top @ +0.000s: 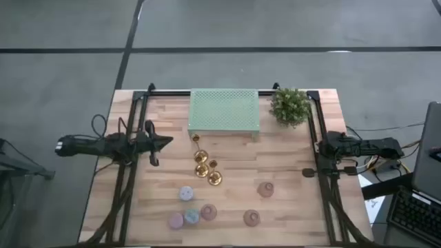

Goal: Pick & Place candle stick holders

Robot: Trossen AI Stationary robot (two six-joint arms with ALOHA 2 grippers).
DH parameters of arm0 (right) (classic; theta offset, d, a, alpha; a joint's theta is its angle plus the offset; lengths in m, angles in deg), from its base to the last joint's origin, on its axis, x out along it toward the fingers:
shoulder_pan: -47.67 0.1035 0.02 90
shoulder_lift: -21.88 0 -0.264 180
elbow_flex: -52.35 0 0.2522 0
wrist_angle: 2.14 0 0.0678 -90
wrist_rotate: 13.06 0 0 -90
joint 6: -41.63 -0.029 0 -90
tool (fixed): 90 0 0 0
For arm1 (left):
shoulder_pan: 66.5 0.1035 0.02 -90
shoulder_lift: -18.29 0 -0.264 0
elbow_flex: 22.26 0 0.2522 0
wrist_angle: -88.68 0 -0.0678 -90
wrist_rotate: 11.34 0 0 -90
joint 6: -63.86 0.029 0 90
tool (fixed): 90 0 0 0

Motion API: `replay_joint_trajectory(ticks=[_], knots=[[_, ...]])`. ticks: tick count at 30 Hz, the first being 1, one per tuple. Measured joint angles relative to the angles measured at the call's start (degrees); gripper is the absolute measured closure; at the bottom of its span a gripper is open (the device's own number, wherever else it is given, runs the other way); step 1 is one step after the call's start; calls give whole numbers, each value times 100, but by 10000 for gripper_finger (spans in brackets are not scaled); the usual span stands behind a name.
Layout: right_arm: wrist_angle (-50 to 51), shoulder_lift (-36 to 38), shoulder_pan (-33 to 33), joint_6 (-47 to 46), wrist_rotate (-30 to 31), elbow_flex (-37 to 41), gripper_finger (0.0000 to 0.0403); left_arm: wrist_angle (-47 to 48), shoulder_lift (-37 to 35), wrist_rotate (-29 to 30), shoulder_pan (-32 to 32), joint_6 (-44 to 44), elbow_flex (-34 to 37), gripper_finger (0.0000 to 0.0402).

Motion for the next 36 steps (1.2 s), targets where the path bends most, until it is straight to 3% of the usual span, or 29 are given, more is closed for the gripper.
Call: replay_joint_trajectory(ticks=[29,36], knots=[[-4,1,-4,12,15,1,394,-2,-1,0,1,0,1,392],[-1,-17,-2,20,512,0,394,-2,0,2,0,0,1,392]])
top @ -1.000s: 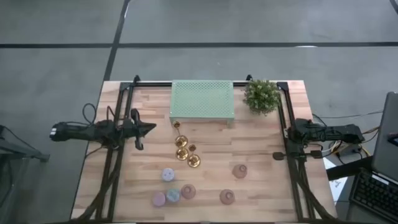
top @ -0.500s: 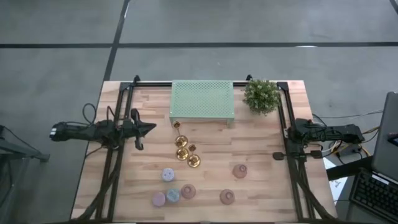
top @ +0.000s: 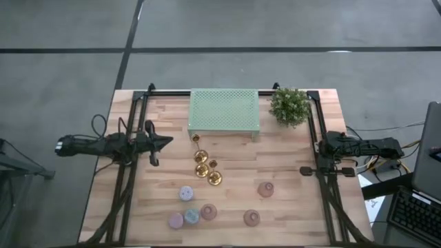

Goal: Pick & Place candle stick holders
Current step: Put the top right light purple glass candle holder on the shelf

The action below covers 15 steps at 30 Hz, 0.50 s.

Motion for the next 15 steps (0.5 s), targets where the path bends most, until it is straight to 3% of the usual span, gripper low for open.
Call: replay_joint_trajectory(ticks=[10,12,15], knots=[[-5,-2,0,69,33,-1,394,2,-1,-2,-1,-2,1,392],[-96,-2,0,400,396,-1,394,1,0,0,-1,-1,0,392],[-301,0,0,1544,1802,-1,394,2,-1,0,2,0,-2,392]])
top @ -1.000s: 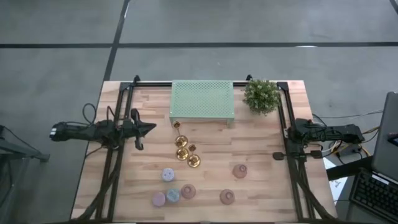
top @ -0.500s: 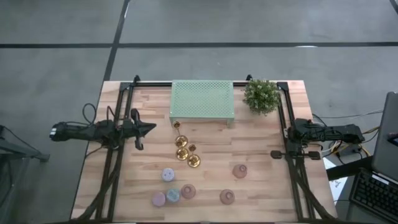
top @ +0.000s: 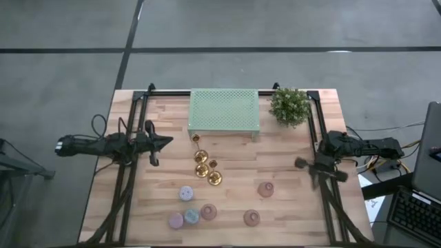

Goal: Pick & Place candle stick holders
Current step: Put the top right light purple glass candle holder on the shelf

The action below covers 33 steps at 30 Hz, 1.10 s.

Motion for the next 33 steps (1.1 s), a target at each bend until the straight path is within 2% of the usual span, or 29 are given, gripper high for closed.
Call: replay_joint_trajectory(ticks=[3,7,8,10,12,15,18,22,26,28,33], knots=[[-49,0,0,1323,1751,0,394,-1,2,-1,-2,0,1,392],[-61,0,0,2229,3822,0,394,-2,2,0,-2,-2,0,392],[-69,-6,0,2118,4216,0,394,0,2,-2,0,0,2,392],[-71,-7,6,1189,4681,1,394,-2,0,0,0,-1,2,392],[-227,-11,6,679,5597,2,394,-2,1,-2,-1,-1,0,392],[-650,-48,5,-720,6792,57,394,-1,1,-1,-2,-1,2,392],[-732,-52,3,-1304,7731,76,394,-2,2,0,-2,-2,2,392],[-795,-43,4,-1244,8380,76,394,-1,9,-2,-2,-2,2,392],[-988,-37,4,-1242,8452,76,394,-2,9,-2,-2,-1,1,392],[-1062,-60,4,-1219,8177,76,394,-2,9,0,0,-2,2,392],[-1356,-359,32,-1551,6880,76,394,-1,9,-2,-2,-1,0,392]])
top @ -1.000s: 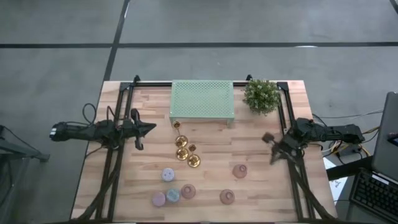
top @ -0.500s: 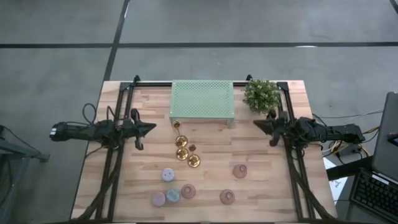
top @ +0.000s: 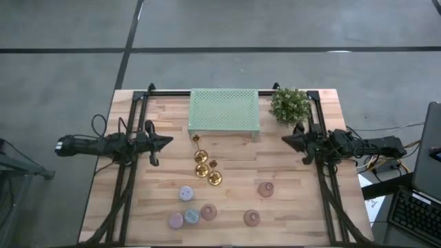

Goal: Pick & Place candle stick holders
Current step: Put the top right light purple glass candle holder on the shelf

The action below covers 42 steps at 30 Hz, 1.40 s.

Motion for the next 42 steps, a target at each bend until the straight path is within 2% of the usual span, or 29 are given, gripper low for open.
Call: replay_joint_trajectory(ticks=[6,10,13,16,18,20,23,24,28,34,42], knots=[[-8,-908,40,-514,-1097,-69,394,-1,0,0,0,0,2,392],[4,-1625,160,-587,-1316,-334,394,-1,0,1,1,0,0,392],[15,-2112,171,-968,-1645,-676,394,0,0,1,0,1,0,392],[275,-2572,193,-498,-2037,-1190,394,-1,0,2,0,0,0,392],[800,-2890,321,-287,-2191,-1666,394,-1,0,0,0,-1,0,392],[1634,-3225,485,-33,-1964,-2144,394,-1,0,2,0,1,0,392],[2889,-3742,715,105,-1065,-2829,394,-1,0,2,0,0,0,392],[3238,-3917,773,60,-931,-3021,394,-1,0,1,1,1,1,392],[4117,-4523,1126,-218,-901,-3539,394,-1,0,0,0,-1,0,392],[5587,-4991,1804,-932,-868,-3991,394,-1,2,2,2,1,0,392],[5352,-5099,2762,-1929,-497,-3723,384,-1,2,2,0,-1,2,392]])
